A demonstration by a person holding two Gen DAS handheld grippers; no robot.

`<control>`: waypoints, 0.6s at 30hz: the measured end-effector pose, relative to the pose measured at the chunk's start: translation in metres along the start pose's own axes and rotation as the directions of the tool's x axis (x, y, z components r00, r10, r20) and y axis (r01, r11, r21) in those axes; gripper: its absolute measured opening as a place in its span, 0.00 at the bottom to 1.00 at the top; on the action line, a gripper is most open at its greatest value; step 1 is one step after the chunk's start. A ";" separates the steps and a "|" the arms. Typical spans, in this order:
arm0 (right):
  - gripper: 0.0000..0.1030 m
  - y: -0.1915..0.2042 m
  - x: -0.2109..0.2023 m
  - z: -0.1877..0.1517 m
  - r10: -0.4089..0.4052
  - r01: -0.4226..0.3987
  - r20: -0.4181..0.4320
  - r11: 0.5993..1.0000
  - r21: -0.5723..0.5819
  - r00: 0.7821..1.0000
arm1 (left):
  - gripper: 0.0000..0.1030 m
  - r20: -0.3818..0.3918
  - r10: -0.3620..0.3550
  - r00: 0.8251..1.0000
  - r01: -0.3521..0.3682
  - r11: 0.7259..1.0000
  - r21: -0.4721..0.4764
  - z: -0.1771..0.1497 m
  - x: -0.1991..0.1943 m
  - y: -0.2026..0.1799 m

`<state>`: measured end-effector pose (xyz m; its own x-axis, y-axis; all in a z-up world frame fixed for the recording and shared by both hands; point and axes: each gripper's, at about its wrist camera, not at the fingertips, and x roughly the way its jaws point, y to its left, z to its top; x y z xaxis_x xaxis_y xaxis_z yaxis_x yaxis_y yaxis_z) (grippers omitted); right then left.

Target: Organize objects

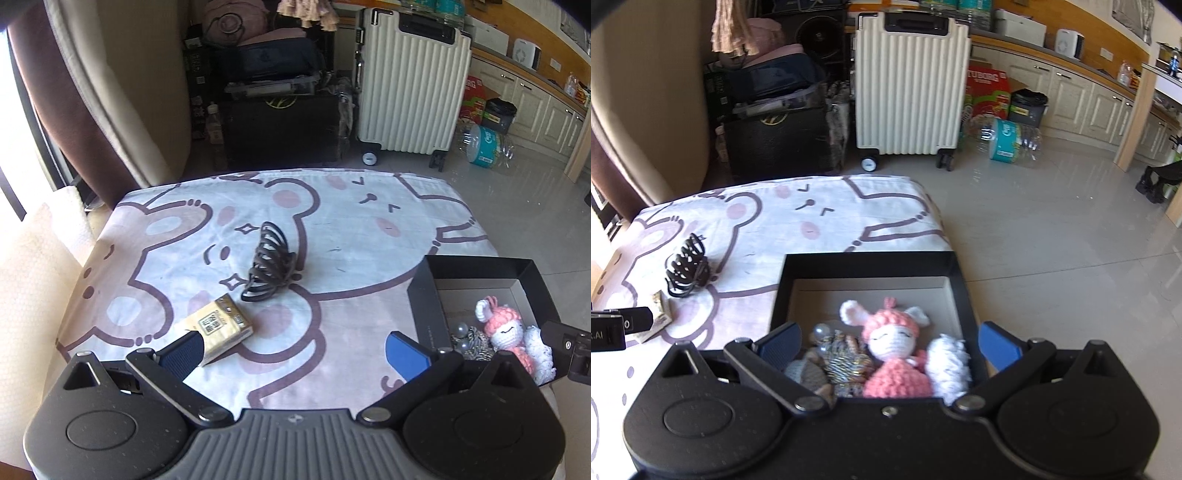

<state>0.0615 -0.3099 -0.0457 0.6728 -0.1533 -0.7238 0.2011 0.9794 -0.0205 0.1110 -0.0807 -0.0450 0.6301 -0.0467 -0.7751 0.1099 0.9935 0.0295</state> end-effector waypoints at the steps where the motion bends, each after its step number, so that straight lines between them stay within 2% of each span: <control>1: 1.00 0.004 0.000 0.000 0.006 -0.006 0.001 1.000 -0.004 1.000 | 1.00 0.000 0.005 1.000 -0.005 1.000 -0.002 0.000 -0.001 0.003; 18: 1.00 0.057 0.005 0.007 0.086 -0.086 0.003 0.995 -0.046 0.996 | 1.00 0.004 0.071 0.997 -0.071 0.996 -0.059 -0.004 -0.007 0.053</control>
<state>0.0817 -0.2562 -0.0458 0.6896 -0.0689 -0.7209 0.1098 0.9939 0.0100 0.1096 -0.0271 -0.0407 0.6393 0.0237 -0.7686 0.0195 0.9987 0.0470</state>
